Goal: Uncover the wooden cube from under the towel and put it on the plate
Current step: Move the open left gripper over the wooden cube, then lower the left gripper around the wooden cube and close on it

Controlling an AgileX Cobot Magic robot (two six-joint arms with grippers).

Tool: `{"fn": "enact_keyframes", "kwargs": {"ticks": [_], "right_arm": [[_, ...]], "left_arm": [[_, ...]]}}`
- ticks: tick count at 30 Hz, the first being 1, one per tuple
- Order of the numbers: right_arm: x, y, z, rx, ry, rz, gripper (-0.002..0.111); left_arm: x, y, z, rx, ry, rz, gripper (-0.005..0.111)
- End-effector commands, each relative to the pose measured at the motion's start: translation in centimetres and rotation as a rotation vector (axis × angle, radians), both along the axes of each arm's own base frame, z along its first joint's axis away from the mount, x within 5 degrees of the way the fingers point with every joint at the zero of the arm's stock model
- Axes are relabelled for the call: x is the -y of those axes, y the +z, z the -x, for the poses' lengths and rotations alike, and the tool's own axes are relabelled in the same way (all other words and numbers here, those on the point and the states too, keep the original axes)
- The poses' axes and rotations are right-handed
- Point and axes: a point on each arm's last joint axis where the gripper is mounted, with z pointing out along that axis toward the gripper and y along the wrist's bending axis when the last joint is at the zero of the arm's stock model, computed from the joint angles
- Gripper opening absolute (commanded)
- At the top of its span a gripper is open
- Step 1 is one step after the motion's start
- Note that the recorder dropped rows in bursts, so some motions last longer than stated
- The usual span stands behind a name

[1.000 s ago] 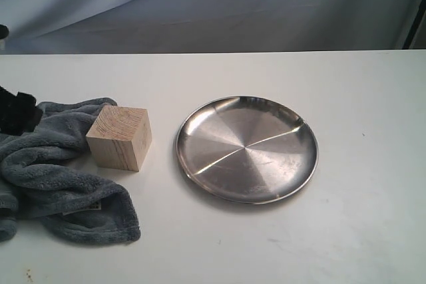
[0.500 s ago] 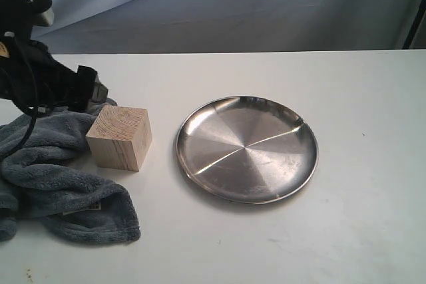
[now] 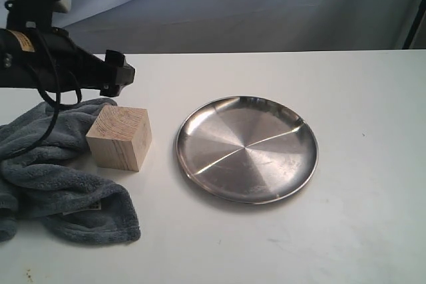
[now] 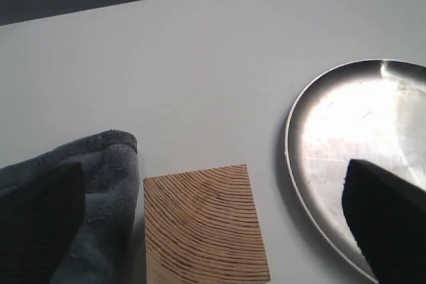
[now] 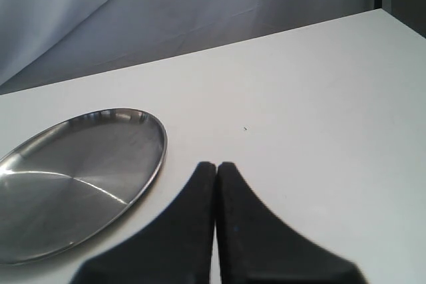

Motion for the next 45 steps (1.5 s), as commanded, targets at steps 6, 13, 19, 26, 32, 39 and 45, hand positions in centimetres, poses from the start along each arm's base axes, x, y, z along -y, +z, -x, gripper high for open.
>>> {"fn": "enact_keyframes", "kwargs": {"ticks": [6,13,19,26,32,39,45], "right_arm": [[0.1,-0.1,0.0,0.002,-0.004,0.014,0.0],[0.1,-0.1,0.0,0.002,-0.004,0.014,0.0],[0.1,-0.1,0.0,0.002,-0.004,0.014,0.0],[0.1,-0.1,0.0,0.002,-0.004,0.014,0.0],[0.1,-0.1,0.0,0.002,-0.004,0.014,0.0],[0.1,-0.1,0.0,0.002,-0.004,0.014,0.0],[0.1,-0.1,0.0,0.002,-0.004,0.014,0.0]], "left_arm": [[1.0,-4.0,-2.1,-0.04,0.008,-0.002,0.1],[1.3,-6.2,-2.9,-0.063,0.021,0.0,0.1],[1.4,-7.7,-3.3,-0.086,0.024,-0.008,0.1],[1.5,-9.7,-3.4,-0.151,0.024,-0.033,0.1],[1.5,-11.9,-3.4,-0.233,0.042,-0.046,0.1],[1.5,-11.9,-3.4,-0.233,0.042,-0.047,0.1],[1.5,-11.9,-3.4,-0.233,0.042,-0.047,0.096]]}}
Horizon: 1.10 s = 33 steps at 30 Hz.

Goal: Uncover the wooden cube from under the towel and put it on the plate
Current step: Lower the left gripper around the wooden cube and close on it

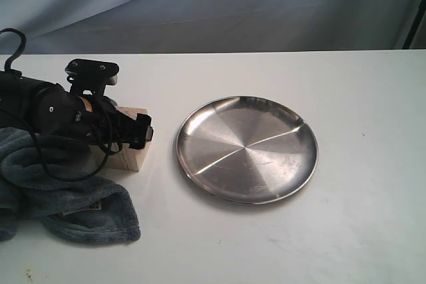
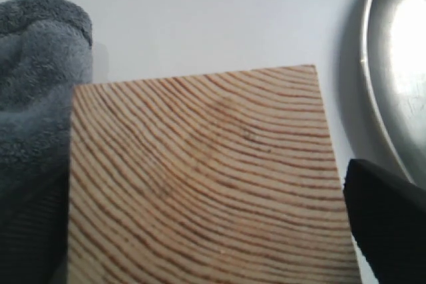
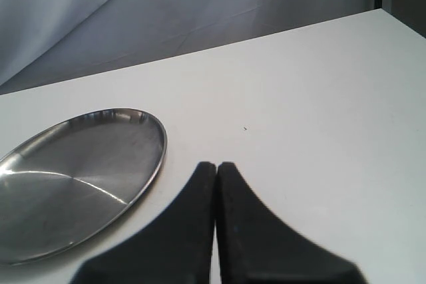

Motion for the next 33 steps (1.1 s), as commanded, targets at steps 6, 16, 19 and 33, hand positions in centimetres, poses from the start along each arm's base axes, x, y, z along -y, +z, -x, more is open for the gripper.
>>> {"fn": "enact_keyframes", "kwargs": {"ticks": [6,16,19,33], "right_arm": [[0.06,-0.08,0.01,0.002,-0.004,0.014,0.0],[0.06,-0.08,0.01,0.002,-0.004,0.014,0.0],[0.06,-0.08,0.01,0.002,-0.004,0.014,0.0],[0.06,-0.08,0.01,0.002,-0.004,0.014,0.0]], "left_arm": [[0.27,0.07,-0.01,0.003,0.008,0.013,0.072],[0.27,0.07,-0.01,0.003,0.008,0.013,0.035],[0.27,0.07,-0.01,0.003,0.008,0.013,0.024],[0.26,0.06,0.0,0.002,0.005,0.01,0.0]]}}
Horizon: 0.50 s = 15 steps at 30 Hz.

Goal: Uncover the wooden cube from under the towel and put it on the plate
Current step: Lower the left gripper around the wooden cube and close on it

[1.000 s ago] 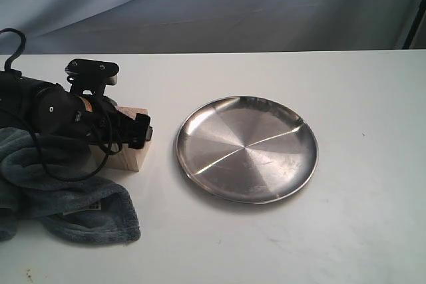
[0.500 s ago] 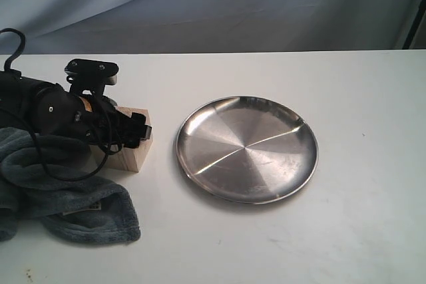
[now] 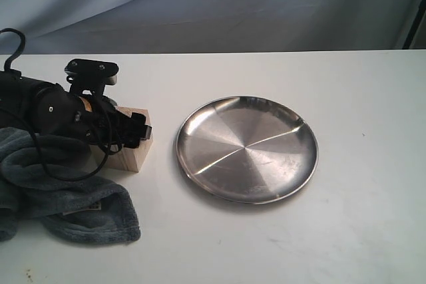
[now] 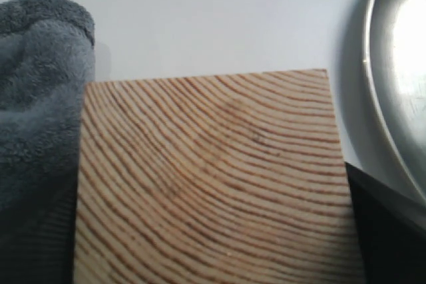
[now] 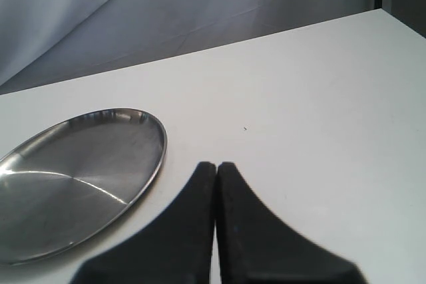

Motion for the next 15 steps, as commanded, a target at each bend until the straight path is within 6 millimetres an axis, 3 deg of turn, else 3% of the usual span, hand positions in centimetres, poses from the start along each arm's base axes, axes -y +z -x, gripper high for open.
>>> {"fn": "enact_keyframes", "kwargs": {"ticks": [1,15], "right_arm": [[0.1,-0.1,0.0,0.002,-0.004,0.014,0.0],[0.1,-0.1,0.0,0.002,-0.004,0.014,0.0]], "left_arm": [[0.3,0.1,0.0,0.0,0.003,0.009,0.0],[0.1,2.3,0.4,0.036,0.002,0.023,0.0]]}}
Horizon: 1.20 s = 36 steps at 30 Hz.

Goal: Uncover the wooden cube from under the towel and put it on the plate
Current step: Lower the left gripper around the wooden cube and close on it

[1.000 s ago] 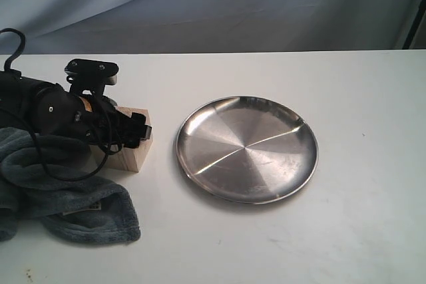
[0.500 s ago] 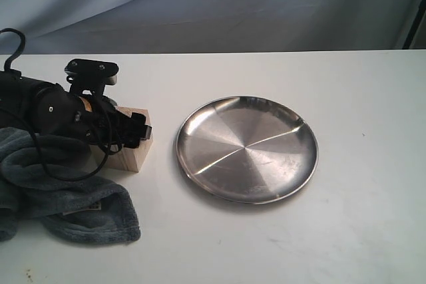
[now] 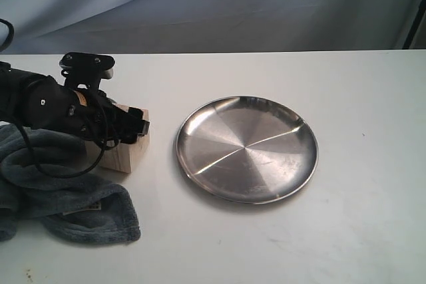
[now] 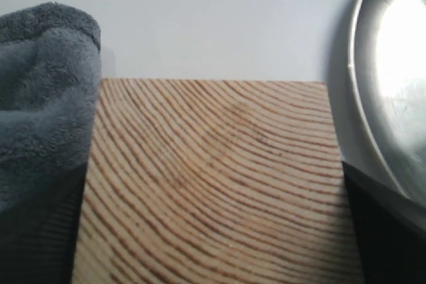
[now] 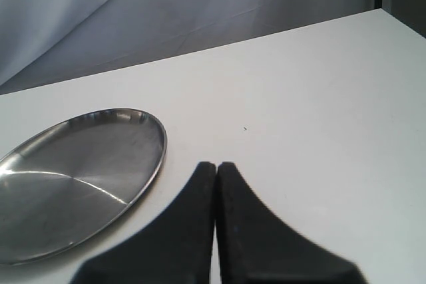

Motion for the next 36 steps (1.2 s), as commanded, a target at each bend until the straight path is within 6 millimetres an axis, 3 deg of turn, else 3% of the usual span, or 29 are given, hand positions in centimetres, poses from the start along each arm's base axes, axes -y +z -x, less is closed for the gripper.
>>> {"fn": "enact_keyframes", "kwargs": {"ticks": [1,15,17,19,23,25,29,36], "right_arm": [[0.1,-0.1,0.0,0.002,-0.004,0.014,0.0],[0.1,-0.1,0.0,0.002,-0.004,0.014,0.0],[0.1,-0.1,0.0,0.002,-0.004,0.014,0.0],[0.1,-0.1,0.0,0.002,-0.004,0.014,0.0],[0.1,-0.1,0.0,0.002,-0.004,0.014,0.0],[0.1,-0.1,0.0,0.002,-0.004,0.014,0.0],[0.1,-0.1,0.0,0.002,-0.004,0.014,0.0],[0.1,-0.1,0.0,0.002,-0.004,0.014,0.0]], "left_arm": [[0.3,0.8,0.0,0.031,0.003,0.02,0.0],[0.2,0.7,0.2,0.006,-0.002,0.007,0.0],[0.1,0.4,0.5,-0.037,-0.033,-0.03,0.004],[-0.1,0.1,0.9,-0.082,-0.055,-0.059,0.015],[0.0,0.2,0.9,-0.098,-0.056,-0.063,0.044],[0.3,1.6,0.1,-0.128,-0.062,-0.072,0.056],[0.8,4.0,-1.1,-0.178,-0.122,-0.124,0.056],[0.9,1.4,-1.6,-0.307,-0.15,-0.18,0.052]]}}
